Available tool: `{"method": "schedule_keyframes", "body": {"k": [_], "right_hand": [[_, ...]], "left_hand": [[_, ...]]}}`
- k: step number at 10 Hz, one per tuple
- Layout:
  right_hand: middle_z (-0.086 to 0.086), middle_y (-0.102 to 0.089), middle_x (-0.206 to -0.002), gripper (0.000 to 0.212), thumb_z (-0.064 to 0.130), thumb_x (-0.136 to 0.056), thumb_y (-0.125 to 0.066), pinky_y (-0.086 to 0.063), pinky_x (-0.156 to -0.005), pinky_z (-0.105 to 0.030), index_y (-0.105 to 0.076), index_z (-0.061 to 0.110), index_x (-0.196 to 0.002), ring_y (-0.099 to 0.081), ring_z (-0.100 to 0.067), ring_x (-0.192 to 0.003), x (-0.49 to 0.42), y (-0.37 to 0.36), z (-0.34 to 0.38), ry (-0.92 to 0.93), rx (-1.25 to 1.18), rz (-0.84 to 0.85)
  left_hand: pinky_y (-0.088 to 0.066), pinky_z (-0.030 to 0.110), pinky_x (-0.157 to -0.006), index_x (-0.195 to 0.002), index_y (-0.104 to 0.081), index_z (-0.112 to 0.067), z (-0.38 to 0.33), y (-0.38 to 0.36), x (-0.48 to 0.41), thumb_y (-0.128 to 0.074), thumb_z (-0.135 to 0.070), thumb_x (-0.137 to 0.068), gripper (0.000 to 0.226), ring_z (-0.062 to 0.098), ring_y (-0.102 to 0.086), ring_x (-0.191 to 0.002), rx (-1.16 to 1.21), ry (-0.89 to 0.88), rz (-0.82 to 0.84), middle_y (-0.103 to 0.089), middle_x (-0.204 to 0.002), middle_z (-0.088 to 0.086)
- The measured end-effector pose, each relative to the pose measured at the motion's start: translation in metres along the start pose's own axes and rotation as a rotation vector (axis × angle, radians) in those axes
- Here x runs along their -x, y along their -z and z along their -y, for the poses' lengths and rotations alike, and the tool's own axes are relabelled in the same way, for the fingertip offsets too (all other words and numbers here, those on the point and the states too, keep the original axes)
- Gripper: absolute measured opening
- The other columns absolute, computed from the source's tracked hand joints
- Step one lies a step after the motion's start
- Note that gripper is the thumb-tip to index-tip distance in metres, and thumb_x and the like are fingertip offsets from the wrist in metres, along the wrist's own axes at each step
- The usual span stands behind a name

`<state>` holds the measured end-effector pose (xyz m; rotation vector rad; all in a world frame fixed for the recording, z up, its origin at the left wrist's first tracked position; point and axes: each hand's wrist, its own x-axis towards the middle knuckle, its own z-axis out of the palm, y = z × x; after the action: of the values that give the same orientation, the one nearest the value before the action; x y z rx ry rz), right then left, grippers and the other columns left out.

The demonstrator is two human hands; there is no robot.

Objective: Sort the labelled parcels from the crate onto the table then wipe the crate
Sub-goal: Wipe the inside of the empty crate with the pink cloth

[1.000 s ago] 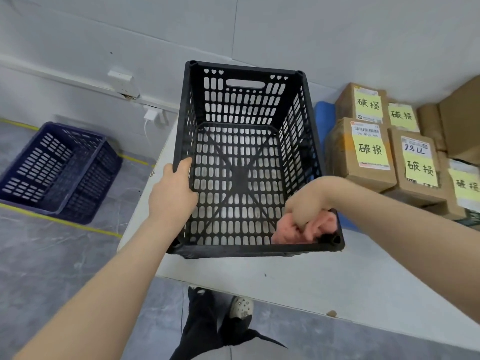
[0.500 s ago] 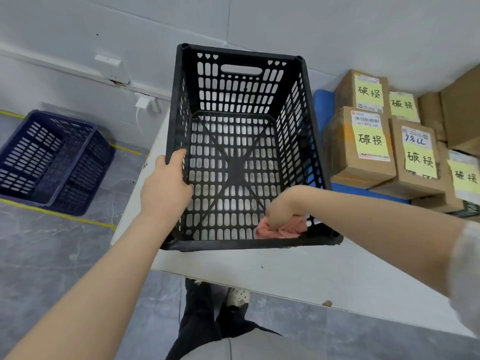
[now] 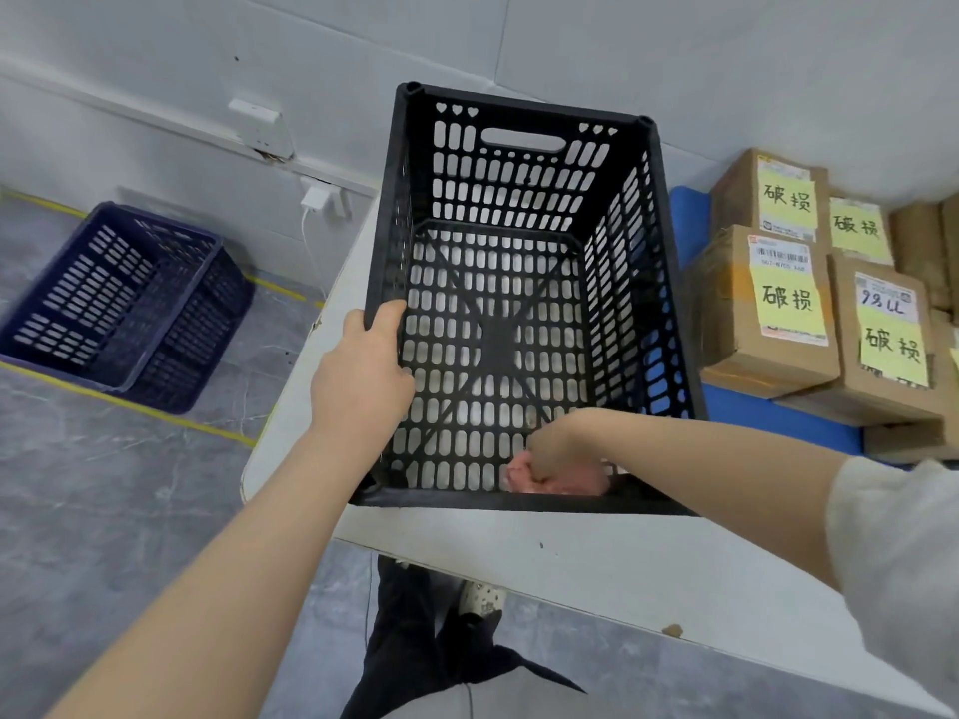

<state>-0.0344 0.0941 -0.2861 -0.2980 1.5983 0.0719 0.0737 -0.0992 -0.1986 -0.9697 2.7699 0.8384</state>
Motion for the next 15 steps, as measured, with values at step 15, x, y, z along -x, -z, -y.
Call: {"method": "schedule_keyframes", "body": {"k": [15], "right_hand": [[0.006, -0.065, -0.106, 0.037, 0.018, -0.095, -0.054, -0.051, -0.069, -0.03, -0.053, 0.043, -0.123, -0.064, -0.019, -0.089, 0.134, -0.028, 0.024, 0.691, -0.216, -0.062]], "left_hand": [[-0.035, 0.036, -0.064, -0.142, -0.037, -0.029, 0.0, 0.0, -0.002, -0.042, 0.003, -0.083, 0.067, 0.03, -0.04, -0.074, -0.001, 0.03, 0.01, -0.042, -0.132, 0.009]]}}
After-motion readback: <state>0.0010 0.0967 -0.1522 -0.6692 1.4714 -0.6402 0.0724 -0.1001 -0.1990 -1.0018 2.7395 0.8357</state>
